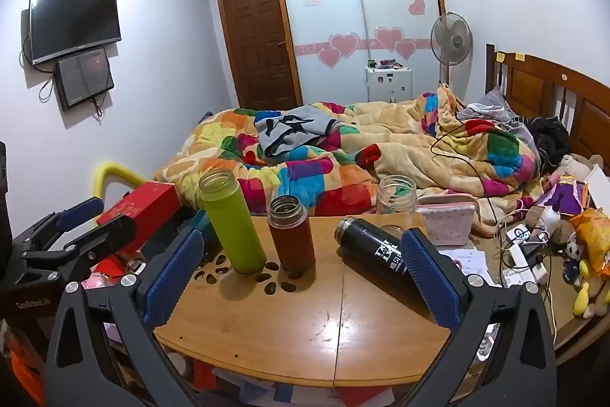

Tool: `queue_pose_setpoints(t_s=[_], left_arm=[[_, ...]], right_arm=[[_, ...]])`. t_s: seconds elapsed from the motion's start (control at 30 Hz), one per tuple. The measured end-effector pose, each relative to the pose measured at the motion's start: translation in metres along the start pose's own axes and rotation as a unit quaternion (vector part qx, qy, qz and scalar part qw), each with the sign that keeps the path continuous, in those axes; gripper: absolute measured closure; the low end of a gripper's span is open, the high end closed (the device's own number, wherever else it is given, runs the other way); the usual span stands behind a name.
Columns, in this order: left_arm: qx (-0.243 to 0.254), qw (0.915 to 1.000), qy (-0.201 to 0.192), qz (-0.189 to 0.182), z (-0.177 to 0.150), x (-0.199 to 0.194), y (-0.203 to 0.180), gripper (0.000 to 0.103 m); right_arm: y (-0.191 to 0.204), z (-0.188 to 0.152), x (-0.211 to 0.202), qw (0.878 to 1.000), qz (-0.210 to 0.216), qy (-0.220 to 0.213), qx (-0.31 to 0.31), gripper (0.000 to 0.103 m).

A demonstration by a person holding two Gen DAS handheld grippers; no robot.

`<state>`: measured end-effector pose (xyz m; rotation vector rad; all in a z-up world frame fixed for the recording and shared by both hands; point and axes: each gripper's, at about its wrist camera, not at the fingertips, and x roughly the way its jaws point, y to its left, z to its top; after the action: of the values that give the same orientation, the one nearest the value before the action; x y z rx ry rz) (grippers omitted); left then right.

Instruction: Flip cup upside down

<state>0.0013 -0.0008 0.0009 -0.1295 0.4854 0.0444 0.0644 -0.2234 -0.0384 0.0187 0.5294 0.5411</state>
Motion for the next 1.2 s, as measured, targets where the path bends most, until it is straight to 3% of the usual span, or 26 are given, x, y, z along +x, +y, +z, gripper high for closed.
queue_pose_setpoints(t_s=[0.27, 1.2], left_arm=[[0.015, 0.9993, -0.033, -0.002, -0.002, -0.022, -0.01, 0.0], [0.02, 0.9992, -0.035, -0.006, 0.003, -0.029, -0.018, 0.0]], right_arm=[[-0.002, 0.003, 0.005, 1.0, 0.005, 0.0, 0.007, 0.0], [0.008, 0.012, -0.021, 1.0, 0.002, -0.026, -0.008, 0.0]])
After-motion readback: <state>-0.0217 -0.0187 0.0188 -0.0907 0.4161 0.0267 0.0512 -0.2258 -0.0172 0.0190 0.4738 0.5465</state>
